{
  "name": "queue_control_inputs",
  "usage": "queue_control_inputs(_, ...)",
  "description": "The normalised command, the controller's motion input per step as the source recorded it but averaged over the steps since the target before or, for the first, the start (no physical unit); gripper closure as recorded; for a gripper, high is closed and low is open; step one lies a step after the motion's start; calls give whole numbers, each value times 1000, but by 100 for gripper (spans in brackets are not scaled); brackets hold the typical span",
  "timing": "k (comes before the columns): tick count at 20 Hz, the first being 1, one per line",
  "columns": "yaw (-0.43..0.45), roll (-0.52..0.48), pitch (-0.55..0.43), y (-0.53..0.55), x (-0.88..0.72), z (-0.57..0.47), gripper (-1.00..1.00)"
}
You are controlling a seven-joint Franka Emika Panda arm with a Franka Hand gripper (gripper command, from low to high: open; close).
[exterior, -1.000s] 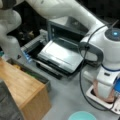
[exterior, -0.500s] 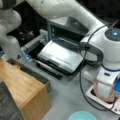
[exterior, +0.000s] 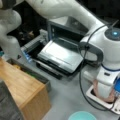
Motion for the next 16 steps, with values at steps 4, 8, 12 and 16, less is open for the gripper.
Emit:
queue_control_inputs(4, -51, -64, 89, -303, -191, 369, -100)
queue_control_inputs(8, -33, 11, 87, -445, -160, 290, -100)
queue_control_inputs(12, -17, 116, 51, -465, -105, 115, -100)
queue_control_inputs(16, 35, 153, 58, -576, -90, 58, -100)
